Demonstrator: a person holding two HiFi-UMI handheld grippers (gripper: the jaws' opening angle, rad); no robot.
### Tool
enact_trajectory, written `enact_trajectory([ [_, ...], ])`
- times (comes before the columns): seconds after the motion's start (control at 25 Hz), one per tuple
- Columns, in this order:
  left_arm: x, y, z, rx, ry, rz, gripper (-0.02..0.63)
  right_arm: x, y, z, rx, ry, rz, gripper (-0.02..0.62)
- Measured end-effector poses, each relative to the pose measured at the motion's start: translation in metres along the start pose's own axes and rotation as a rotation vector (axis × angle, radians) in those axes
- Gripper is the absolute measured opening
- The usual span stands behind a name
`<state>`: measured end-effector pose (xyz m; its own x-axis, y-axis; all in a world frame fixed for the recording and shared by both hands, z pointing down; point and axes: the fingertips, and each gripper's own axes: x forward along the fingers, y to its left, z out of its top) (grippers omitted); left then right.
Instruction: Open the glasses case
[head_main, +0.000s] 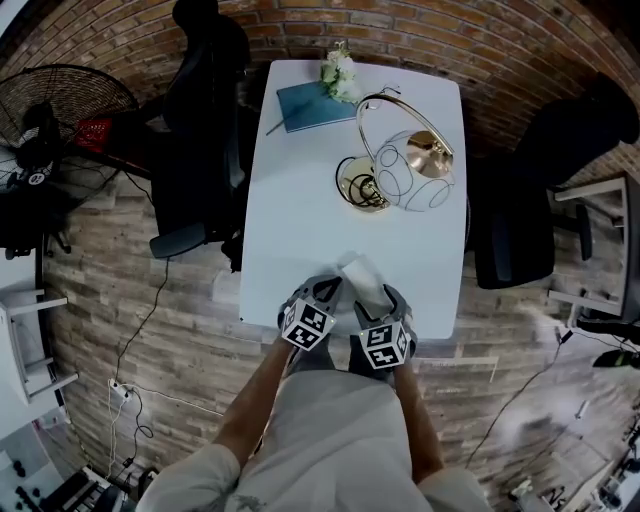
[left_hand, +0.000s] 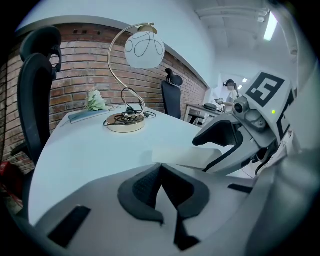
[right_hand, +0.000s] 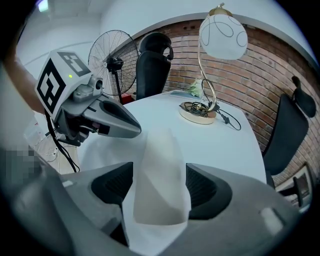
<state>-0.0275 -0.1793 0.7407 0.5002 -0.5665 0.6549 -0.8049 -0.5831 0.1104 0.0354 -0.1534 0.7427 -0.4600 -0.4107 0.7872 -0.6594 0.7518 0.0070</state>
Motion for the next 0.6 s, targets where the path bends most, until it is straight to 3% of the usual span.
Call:
enact_trajectory([
  [0.6,0.014,-0.004,-0.002,0.016,0.019,-0.034,0.006,0.014,-0.003,-0.003,0.007,0.034,-0.009,0.319],
])
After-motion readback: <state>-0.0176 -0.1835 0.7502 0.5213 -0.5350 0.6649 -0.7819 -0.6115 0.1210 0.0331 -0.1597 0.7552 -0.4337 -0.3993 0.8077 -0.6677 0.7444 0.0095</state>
